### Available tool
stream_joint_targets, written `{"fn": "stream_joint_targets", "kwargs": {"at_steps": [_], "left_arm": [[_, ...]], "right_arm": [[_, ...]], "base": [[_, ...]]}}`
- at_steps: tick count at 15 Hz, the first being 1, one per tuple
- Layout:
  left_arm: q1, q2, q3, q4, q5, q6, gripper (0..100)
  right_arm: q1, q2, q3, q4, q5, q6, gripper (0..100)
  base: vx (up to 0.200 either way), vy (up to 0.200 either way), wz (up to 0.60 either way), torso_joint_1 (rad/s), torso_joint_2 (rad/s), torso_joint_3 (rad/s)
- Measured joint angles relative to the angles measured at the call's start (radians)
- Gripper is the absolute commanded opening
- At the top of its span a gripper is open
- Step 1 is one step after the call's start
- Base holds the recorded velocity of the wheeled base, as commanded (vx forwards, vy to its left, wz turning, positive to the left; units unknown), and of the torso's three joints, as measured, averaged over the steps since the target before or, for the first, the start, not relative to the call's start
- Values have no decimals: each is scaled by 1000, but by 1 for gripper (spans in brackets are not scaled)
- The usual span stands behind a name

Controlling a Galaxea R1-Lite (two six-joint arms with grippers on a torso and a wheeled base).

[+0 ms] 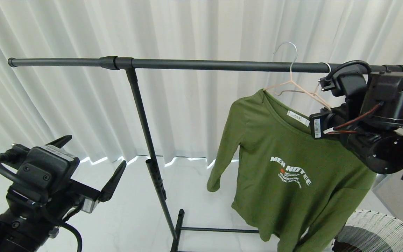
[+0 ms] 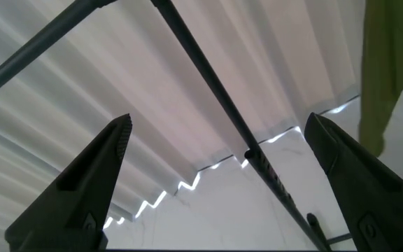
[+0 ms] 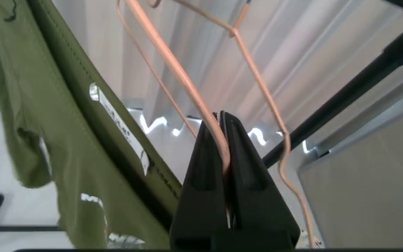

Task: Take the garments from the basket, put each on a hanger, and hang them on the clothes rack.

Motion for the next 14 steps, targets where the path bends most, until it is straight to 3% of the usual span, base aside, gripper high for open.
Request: {"fn": "stream_joint_targets", "kwargs": {"at_steps": [14], "left_arm": [[-4, -1, 7, 0, 0, -1, 100]], "right_arm": [[44, 120, -49, -41, 7, -7, 0]], "base": [[0, 0, 0, 0, 0, 0]]}}
